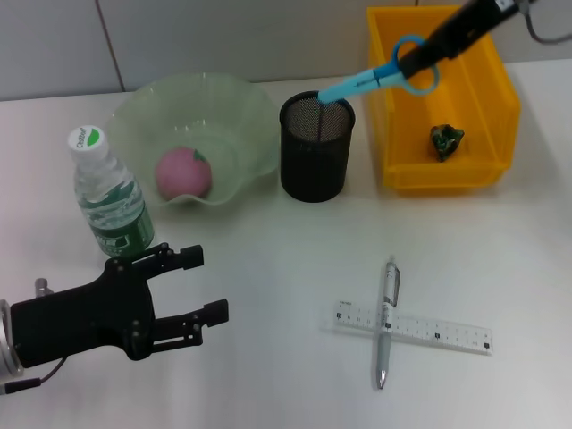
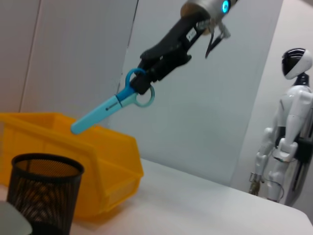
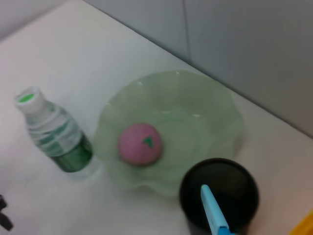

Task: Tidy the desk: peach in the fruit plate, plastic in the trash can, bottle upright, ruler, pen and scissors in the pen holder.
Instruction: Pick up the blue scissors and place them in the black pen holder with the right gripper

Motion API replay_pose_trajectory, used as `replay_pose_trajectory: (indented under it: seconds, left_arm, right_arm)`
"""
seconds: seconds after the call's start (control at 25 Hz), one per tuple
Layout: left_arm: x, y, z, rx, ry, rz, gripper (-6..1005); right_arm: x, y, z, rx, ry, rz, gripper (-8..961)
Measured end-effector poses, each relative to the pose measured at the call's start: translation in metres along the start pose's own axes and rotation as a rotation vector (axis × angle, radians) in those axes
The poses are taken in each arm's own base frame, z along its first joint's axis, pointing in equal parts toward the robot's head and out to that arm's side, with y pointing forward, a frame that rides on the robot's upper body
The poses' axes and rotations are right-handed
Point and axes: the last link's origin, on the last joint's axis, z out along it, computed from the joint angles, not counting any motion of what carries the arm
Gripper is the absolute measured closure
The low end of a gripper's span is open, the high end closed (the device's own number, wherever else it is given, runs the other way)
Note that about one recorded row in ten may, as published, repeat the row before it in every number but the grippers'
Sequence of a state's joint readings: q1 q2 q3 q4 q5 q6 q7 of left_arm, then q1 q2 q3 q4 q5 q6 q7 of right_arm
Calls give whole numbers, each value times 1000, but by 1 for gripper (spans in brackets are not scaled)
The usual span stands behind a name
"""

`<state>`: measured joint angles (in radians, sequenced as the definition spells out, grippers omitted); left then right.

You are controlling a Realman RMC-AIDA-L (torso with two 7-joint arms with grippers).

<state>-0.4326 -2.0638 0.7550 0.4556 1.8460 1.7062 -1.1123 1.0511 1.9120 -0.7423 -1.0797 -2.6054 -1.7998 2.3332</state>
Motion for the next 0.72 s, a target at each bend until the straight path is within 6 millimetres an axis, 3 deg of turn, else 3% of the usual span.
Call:
replay_pose_trajectory:
  seconds: [0.16, 0.32, 0.72]
  left_arm:
    - [-2, -1, 0, 17, 1, -5, 151]
    - [-2, -1, 1, 19, 2, -6, 151]
    - [-4, -1, 4, 23, 1, -13, 151]
  right_arm:
    - [-24, 4, 1, 66, 71, -24, 840]
    - [-34, 6, 6, 99, 119, -30, 839]
    - [-50, 18, 48, 159, 230, -89, 834]
